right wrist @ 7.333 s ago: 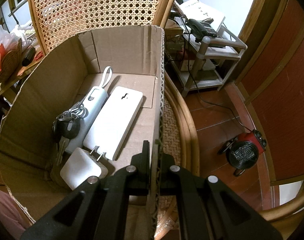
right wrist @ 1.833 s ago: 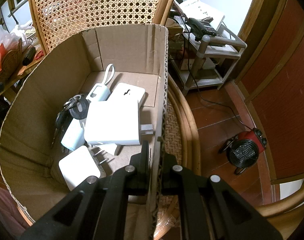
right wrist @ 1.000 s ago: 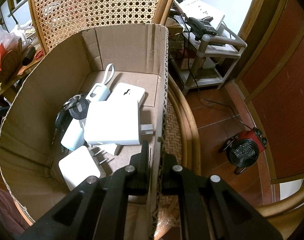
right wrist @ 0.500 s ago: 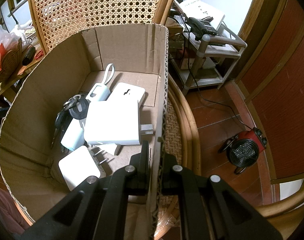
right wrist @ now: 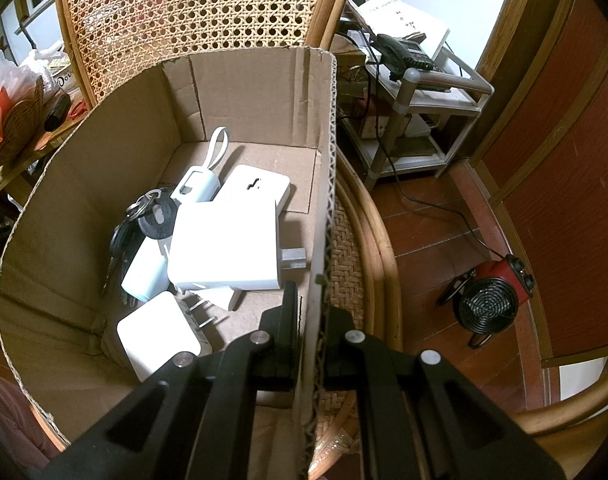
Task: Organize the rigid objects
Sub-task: 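Move the open left tool back over the seat toward the white remote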
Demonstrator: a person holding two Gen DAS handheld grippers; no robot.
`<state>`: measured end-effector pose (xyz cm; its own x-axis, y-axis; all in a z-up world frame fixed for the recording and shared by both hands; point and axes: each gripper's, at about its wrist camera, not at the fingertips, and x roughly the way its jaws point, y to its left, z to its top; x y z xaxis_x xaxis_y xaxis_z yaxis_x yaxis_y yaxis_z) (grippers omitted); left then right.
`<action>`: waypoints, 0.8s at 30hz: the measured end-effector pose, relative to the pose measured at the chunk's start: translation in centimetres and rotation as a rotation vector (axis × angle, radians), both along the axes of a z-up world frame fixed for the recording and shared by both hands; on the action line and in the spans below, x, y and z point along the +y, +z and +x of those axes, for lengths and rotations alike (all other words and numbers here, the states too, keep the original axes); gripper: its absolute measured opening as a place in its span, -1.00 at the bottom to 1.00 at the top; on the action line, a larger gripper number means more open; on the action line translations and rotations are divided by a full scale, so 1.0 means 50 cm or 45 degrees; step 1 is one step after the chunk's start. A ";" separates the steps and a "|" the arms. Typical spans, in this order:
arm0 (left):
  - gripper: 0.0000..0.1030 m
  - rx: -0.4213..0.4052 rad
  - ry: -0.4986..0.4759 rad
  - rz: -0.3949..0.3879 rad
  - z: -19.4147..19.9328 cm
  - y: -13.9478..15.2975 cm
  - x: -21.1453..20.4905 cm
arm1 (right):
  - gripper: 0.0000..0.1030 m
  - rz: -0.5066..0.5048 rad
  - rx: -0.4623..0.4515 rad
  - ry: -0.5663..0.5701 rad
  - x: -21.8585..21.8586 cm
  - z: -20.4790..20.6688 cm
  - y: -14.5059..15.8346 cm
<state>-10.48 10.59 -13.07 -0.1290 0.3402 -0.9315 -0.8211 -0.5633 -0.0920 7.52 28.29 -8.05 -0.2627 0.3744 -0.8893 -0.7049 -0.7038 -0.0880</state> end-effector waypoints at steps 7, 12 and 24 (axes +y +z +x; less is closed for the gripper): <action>-0.71 -0.122 0.090 0.076 -0.007 -0.002 -0.008 | -0.79 0.001 0.000 0.001 -0.001 0.000 0.000; -0.98 -0.117 0.090 0.085 -0.006 -0.001 -0.019 | -0.80 0.001 0.000 0.002 0.001 0.000 0.001; -1.00 0.085 0.140 0.242 -0.014 0.099 -0.062 | -0.79 -0.001 -0.001 -0.001 0.001 -0.001 0.001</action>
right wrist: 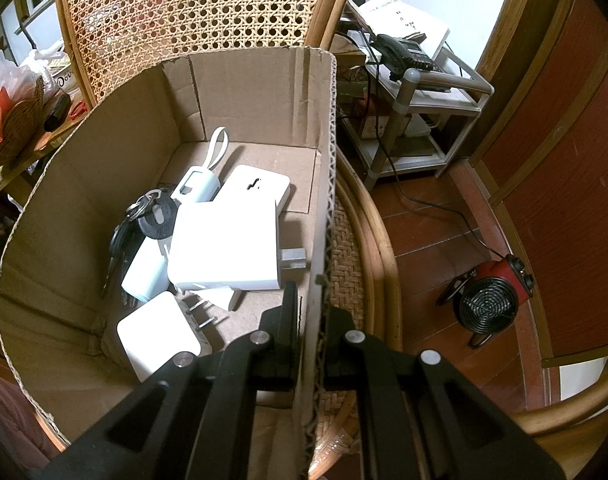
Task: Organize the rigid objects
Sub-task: 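Move the open left tool back over the seat toward the white remote, then close the left tool on the small card beside the remote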
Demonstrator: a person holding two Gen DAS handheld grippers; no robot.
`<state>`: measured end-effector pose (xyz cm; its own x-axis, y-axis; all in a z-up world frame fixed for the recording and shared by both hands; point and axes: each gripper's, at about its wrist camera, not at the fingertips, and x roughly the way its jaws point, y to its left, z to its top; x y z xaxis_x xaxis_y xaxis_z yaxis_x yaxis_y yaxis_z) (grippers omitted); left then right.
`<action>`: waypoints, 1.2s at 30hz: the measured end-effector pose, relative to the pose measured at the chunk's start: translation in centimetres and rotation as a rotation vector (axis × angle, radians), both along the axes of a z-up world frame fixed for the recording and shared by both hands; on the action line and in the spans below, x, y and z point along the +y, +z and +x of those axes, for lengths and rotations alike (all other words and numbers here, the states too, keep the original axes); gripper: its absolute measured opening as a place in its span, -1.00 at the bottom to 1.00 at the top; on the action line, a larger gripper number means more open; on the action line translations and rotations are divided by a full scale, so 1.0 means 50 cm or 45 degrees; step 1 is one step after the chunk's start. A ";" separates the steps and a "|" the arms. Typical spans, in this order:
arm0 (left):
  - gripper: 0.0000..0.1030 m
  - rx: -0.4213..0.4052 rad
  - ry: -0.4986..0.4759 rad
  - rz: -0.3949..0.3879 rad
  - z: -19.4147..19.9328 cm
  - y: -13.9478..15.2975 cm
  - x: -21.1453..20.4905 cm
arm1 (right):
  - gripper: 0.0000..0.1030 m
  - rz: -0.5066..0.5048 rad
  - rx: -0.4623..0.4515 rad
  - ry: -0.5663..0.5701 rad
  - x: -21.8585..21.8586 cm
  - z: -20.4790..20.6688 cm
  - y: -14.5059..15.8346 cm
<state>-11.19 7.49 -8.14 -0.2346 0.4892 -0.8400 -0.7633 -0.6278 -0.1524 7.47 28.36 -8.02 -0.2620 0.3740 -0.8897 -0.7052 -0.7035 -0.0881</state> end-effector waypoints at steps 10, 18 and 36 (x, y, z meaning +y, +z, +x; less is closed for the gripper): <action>-0.71 -0.003 -0.023 -0.044 -0.005 -0.025 0.023 | -0.79 0.000 0.000 0.001 0.000 0.000 0.001; -0.59 -0.080 -0.036 -0.144 -0.018 -0.075 0.043 | -0.79 0.000 0.000 0.001 0.000 0.000 0.001; -0.95 -0.125 -0.028 -0.099 -0.008 -0.084 0.055 | -0.79 -0.001 -0.001 0.000 0.001 -0.001 0.001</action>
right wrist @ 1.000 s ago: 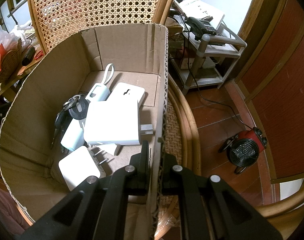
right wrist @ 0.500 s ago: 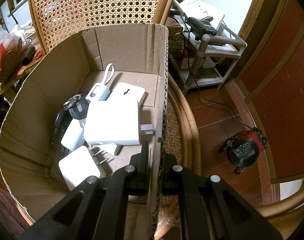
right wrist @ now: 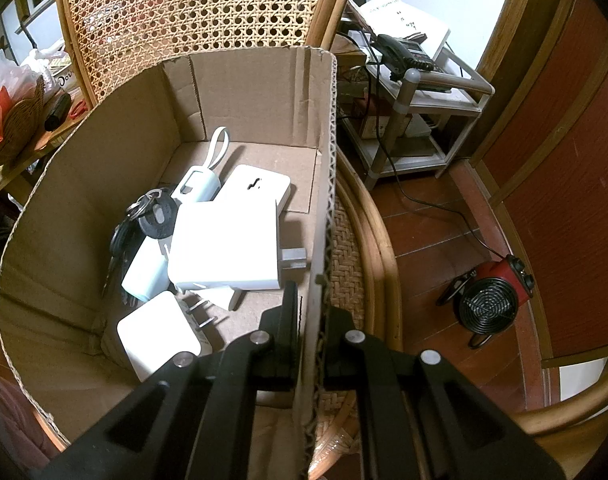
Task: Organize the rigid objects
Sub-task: 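Close the left tool on the small card beside the remote, then carry the card into the box and open the left tool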
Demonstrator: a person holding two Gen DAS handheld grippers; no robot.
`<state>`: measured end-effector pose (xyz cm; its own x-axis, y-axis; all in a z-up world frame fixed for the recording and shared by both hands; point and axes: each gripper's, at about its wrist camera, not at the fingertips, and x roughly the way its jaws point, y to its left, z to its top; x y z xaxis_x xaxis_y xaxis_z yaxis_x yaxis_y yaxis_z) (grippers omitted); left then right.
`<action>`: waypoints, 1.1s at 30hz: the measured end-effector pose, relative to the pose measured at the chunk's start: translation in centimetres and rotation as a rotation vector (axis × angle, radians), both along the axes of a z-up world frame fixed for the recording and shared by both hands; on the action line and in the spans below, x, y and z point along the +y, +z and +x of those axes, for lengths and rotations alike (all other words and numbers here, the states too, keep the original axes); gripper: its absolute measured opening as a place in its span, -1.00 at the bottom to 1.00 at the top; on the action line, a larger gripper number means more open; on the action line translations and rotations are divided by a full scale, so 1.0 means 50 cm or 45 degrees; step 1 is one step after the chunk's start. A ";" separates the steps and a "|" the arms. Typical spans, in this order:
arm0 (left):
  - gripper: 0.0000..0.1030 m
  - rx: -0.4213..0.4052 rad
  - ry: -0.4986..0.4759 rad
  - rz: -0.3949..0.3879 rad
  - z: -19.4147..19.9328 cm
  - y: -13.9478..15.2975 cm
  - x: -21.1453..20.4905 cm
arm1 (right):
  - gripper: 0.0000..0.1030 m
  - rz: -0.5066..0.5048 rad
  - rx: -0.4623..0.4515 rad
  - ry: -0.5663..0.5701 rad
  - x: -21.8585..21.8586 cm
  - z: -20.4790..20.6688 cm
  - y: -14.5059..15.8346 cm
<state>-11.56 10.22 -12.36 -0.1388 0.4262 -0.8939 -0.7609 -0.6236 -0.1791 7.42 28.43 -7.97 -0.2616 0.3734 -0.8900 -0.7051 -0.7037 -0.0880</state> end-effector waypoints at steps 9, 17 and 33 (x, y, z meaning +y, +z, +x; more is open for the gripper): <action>-0.96 0.092 0.109 -0.008 -0.018 0.017 -0.035 | -0.79 0.000 0.000 -0.001 0.000 0.000 0.000; -0.96 0.199 0.182 0.025 -0.026 0.066 -0.073 | -0.79 -0.002 -0.001 -0.003 0.000 0.000 0.000; -0.97 0.364 0.189 0.084 0.001 0.133 -0.105 | -0.79 -0.005 -0.004 -0.003 -0.002 0.002 -0.002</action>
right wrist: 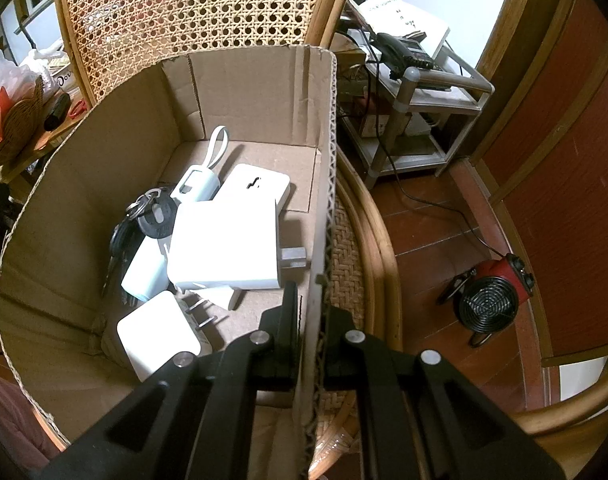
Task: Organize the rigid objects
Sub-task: 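Carry the card into the box and open the left tool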
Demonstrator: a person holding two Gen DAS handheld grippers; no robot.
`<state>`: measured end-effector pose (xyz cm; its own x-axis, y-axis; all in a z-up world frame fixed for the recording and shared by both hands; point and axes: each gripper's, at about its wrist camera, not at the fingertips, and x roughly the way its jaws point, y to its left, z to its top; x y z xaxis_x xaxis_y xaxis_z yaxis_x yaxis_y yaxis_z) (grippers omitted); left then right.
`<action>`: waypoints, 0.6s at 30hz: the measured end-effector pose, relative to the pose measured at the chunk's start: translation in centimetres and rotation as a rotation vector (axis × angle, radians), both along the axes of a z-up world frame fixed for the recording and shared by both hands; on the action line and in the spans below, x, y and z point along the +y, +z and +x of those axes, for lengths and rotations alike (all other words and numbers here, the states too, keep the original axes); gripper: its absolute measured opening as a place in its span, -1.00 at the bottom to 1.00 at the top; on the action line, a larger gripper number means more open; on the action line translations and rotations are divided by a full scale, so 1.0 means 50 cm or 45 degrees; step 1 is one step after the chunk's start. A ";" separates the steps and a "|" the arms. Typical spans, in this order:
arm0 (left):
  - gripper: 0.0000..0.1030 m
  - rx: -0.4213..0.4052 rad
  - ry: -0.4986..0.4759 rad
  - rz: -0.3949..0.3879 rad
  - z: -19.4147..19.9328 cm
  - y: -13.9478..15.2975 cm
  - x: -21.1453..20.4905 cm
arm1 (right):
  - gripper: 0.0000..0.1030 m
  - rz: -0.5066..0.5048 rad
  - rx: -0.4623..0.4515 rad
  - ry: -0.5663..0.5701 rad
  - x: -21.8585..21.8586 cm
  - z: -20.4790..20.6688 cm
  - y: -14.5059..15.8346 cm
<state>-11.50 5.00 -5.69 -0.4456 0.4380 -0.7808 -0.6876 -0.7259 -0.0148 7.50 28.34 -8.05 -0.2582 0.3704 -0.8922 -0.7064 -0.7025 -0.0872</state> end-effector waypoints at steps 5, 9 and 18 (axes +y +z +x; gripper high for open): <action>-0.97 0.003 0.001 0.040 0.007 0.019 -0.005 | -0.79 0.000 0.000 0.000 0.000 0.000 0.000; -0.97 0.034 0.047 0.118 0.011 0.062 -0.014 | -0.79 0.002 0.001 0.002 -0.001 0.000 0.000; -0.97 0.219 -0.008 0.225 0.085 0.149 0.017 | -0.79 0.002 0.001 0.002 -0.005 0.004 0.000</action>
<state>-7.27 5.83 1.78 -0.5619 0.5644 -0.6047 -0.6956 -0.7181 -0.0239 7.70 28.09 -8.06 -0.2595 0.3710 -0.8916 -0.7051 -0.7037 -0.0877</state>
